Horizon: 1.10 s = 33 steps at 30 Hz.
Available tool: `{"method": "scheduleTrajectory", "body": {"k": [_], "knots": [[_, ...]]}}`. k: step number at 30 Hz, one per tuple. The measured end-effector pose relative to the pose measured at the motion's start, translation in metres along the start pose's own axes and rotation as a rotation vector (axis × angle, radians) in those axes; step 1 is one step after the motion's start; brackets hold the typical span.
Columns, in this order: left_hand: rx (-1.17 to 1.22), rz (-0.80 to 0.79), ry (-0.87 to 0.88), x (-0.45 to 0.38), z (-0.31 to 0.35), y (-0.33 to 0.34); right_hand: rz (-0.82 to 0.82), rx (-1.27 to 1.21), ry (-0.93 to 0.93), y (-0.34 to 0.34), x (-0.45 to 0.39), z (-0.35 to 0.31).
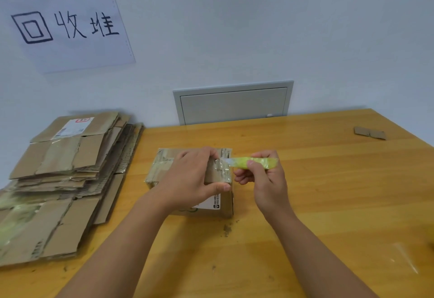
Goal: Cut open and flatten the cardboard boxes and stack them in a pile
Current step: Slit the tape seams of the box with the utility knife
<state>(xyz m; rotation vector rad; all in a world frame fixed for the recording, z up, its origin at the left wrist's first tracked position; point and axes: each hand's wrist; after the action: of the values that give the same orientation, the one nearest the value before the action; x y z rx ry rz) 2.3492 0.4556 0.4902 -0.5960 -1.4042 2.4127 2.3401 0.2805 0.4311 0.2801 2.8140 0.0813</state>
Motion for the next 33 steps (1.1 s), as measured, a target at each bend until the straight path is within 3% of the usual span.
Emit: {"method": "scheduleTrajectory", "body": {"k": [10,18,24,30,33], "knots": [[0.024,-0.011,-0.006,-0.001,-0.002,0.000,0.117,-0.101,0.002,-0.004,-0.003,-0.006],[0.022,0.021,0.022,-0.001,-0.003,0.001,-0.002,-0.134,0.037,-0.003,0.000,-0.007],[-0.074,0.042,0.074,-0.001,-0.008,0.006,0.158,-0.138,0.003,-0.008,-0.010,-0.002],[-0.092,-0.052,0.238,0.006,-0.015,-0.001,-0.052,0.117,-0.061,0.001,-0.005,0.010],[-0.088,-0.146,0.208,0.017,-0.018,-0.007,-0.091,0.117,-0.042,-0.001,-0.005,0.016]]}}
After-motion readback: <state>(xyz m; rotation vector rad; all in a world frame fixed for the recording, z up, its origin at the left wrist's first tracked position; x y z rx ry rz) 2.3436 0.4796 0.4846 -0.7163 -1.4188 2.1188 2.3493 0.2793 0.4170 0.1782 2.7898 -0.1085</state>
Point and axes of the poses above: each hand's wrist, its own x-axis away from the middle knuckle, its own y-axis out of the palm, z = x × y, and after that the axes turned 7 degrees about x, right-handed
